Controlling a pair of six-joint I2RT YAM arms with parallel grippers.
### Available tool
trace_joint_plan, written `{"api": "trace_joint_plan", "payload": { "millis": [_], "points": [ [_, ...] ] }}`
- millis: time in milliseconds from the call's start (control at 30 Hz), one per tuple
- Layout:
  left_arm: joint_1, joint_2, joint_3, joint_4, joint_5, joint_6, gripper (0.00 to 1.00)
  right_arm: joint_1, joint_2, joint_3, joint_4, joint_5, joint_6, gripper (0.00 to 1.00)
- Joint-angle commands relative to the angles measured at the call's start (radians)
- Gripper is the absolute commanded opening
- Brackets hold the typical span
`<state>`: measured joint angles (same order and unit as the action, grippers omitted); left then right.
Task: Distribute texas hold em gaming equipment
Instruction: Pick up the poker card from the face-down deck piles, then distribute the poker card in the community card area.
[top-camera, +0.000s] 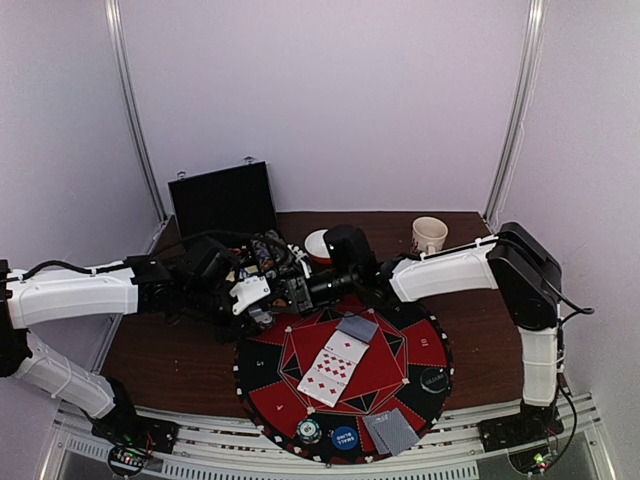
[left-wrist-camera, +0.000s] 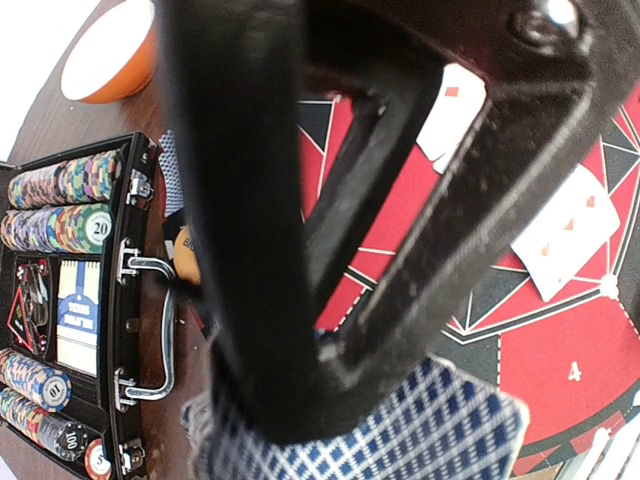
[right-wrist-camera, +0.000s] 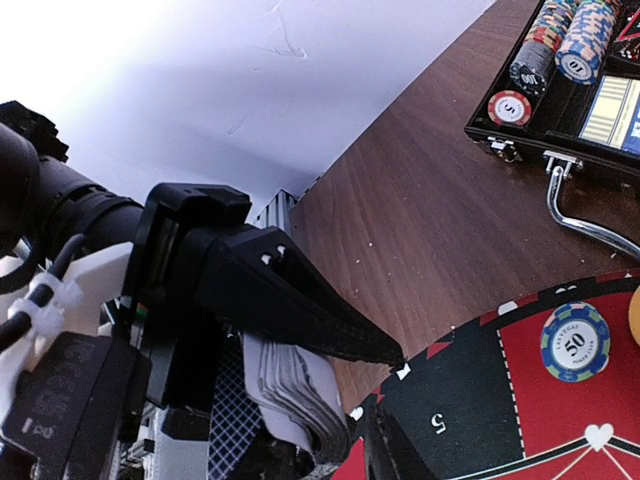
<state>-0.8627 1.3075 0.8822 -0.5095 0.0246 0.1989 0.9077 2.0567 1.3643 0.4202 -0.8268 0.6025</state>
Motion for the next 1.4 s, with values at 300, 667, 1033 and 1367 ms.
{"api": "trace_joint_plan", "payload": {
  "millis": [300,667,1033,1367],
  "points": [
    [0.002,-0.014,0.010,0.045,0.016,0.000,0.40,-0.023,-0.062,-0.005,-0.139,0.055,-0.086,0.07],
    [0.002,-0.014,0.009,0.045,0.017,0.000,0.40,-0.037,-0.129,0.002,-0.262,0.115,-0.174,0.00],
    [0.002,-0.016,0.012,0.045,0.017,0.000,0.40,-0.130,-0.334,-0.115,-0.332,0.213,-0.237,0.00],
    [0.001,-0.015,0.013,0.045,0.018,0.000,0.40,-0.294,-0.454,-0.399,-0.254,0.570,-0.049,0.00]
  ]
}}
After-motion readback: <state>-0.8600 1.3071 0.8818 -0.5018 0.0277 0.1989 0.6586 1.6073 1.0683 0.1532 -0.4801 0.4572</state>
